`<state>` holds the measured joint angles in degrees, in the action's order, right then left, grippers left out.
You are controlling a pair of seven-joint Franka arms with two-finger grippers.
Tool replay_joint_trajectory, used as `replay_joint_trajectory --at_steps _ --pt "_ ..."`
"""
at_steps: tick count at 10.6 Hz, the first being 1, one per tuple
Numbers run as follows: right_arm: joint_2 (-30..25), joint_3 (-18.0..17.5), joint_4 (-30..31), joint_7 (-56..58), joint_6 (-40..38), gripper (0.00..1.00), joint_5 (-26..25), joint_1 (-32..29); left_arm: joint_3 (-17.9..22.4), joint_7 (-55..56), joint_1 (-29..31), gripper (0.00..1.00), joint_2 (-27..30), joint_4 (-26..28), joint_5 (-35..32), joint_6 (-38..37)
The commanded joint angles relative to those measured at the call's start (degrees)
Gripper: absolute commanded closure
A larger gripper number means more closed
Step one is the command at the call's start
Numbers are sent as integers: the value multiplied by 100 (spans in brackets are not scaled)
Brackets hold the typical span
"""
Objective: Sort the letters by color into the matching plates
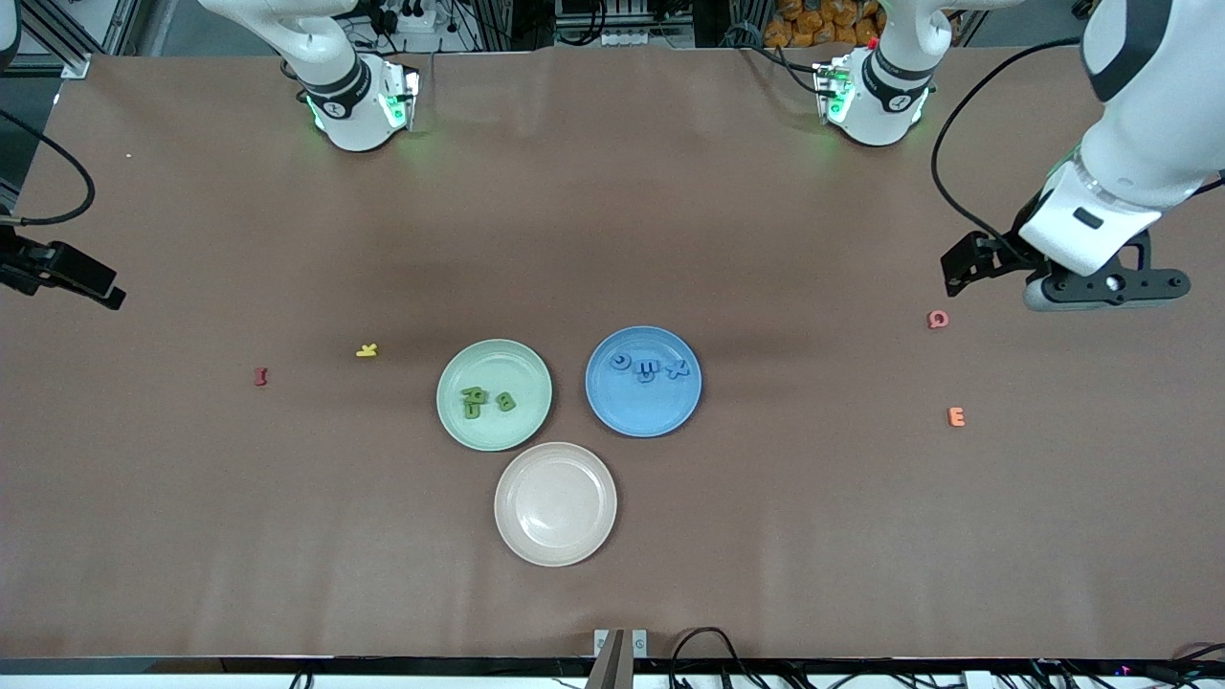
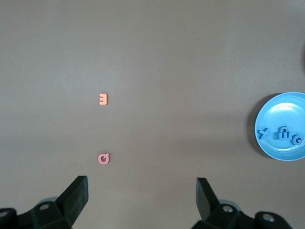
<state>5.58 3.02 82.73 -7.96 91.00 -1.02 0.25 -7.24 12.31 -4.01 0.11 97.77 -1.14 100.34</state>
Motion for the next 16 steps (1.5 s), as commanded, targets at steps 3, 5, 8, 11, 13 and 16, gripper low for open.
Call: replay_joint_trajectory --at_steps 3,5,8,11,13,16 --pt "-75 -39 -2 -74 -21 0 -92 -16 29 -483 23 0 50 -504 132 -647" --pt "-83 -30 -2 -74 -12 0 -83 -25 29 -484 14 0 42 -575 123 -796" --pt "-110 -3 155 -83 -56 0 -48 -34 29 -501 14 0 42 -575 114 -788" --pt "-268 -3 349 -83 -21 0 -39 -7 29 -510 23 0 42 -575 132 -788" --pt "-303 -12 349 -83 -30 0 -39 -7 29 -510 23 0 42 -575 132 -788" --pt "-294 -21 288 -74 -56 0 -48 -7 29 -510 23 0 33 -575 123 -788"
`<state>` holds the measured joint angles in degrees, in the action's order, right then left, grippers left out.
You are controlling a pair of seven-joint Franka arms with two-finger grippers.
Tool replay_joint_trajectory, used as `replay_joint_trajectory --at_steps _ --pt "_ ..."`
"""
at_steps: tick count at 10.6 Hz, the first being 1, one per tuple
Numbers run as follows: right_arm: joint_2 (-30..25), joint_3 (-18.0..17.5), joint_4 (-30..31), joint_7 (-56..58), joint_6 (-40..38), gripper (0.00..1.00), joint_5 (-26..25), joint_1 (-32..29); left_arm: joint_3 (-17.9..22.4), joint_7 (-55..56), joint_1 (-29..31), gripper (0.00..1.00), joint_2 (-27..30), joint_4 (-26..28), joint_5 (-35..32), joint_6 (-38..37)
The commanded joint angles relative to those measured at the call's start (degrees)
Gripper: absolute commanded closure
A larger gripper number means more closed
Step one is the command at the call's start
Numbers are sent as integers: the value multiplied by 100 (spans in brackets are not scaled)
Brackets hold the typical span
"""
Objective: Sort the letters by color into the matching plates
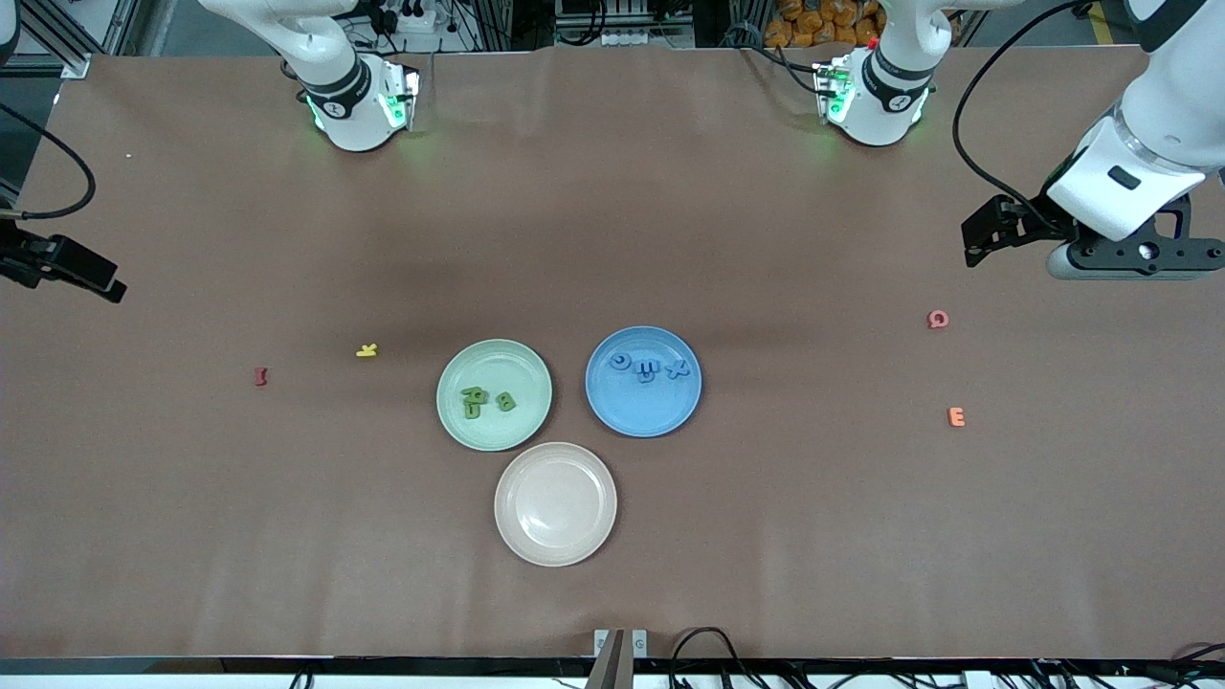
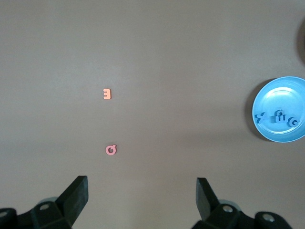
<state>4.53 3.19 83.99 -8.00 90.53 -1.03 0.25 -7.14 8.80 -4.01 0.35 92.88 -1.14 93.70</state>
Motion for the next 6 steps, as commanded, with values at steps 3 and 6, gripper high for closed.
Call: replay_joint_trajectory --at_steps 3,6 --pt "-172 -46 91 -70 -9 0 -64 -8 20 -160 23 0 9 -77 123 -124" --pt "-172 -38 91 -79 -9 0 -64 -16 20 -160 23 0 1 -77 123 -124"
